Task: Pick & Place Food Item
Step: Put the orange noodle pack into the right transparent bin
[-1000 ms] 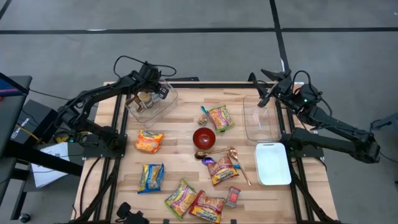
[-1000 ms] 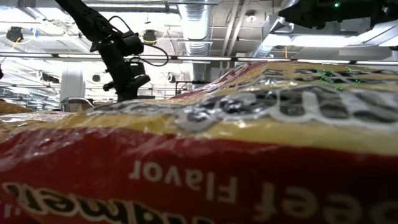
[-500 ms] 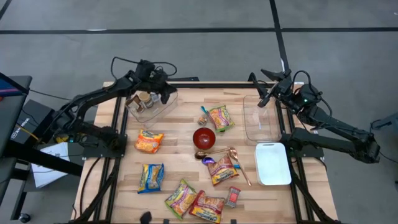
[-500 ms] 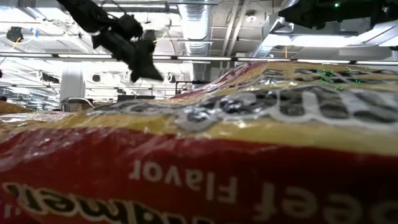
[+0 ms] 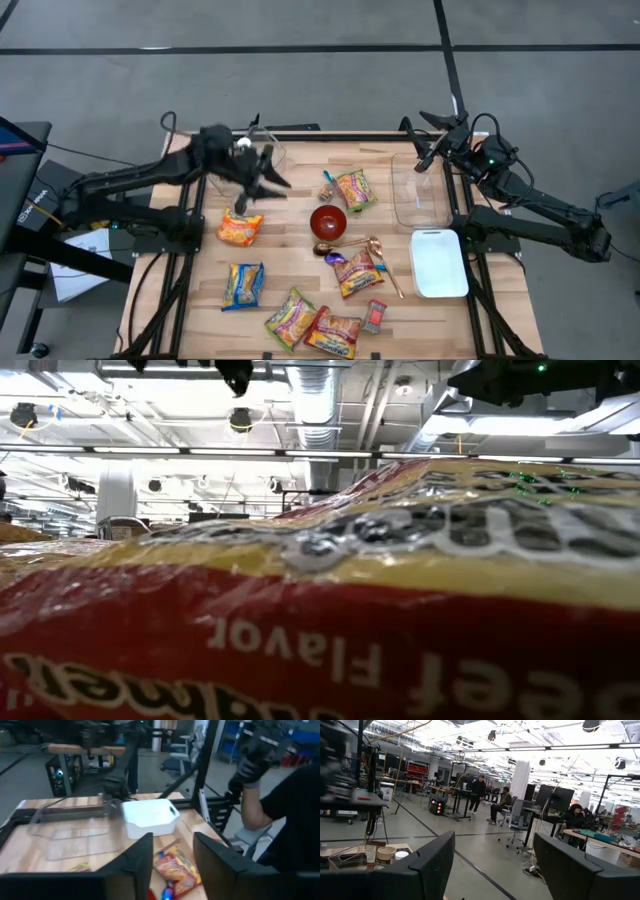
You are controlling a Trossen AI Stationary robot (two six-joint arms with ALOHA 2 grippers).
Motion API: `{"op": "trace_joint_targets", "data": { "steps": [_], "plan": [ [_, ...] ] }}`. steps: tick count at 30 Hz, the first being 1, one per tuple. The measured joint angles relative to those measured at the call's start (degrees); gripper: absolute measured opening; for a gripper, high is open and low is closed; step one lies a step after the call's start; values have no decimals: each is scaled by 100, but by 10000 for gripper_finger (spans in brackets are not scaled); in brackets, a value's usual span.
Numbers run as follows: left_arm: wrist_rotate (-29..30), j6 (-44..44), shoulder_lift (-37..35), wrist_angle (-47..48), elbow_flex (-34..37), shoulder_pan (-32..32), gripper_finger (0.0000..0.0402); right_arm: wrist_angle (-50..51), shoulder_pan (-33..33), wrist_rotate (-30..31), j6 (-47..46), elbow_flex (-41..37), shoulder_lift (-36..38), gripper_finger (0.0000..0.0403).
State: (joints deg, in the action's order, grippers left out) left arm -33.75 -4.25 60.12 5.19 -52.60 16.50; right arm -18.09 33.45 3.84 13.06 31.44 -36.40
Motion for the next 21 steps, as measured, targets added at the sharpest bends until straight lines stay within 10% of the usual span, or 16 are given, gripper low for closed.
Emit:
{"op": "trace_joint_targets", "data": {
  "steps": [14,21],
  "plan": [
    [4047,1411,48,1984,-2,-2786,266,-22,0,0,-61,0,0,265],
    [4304,3511,246,3901,0,-3325,249,-40,0,0,-64,0,0,265]
  ]
}}
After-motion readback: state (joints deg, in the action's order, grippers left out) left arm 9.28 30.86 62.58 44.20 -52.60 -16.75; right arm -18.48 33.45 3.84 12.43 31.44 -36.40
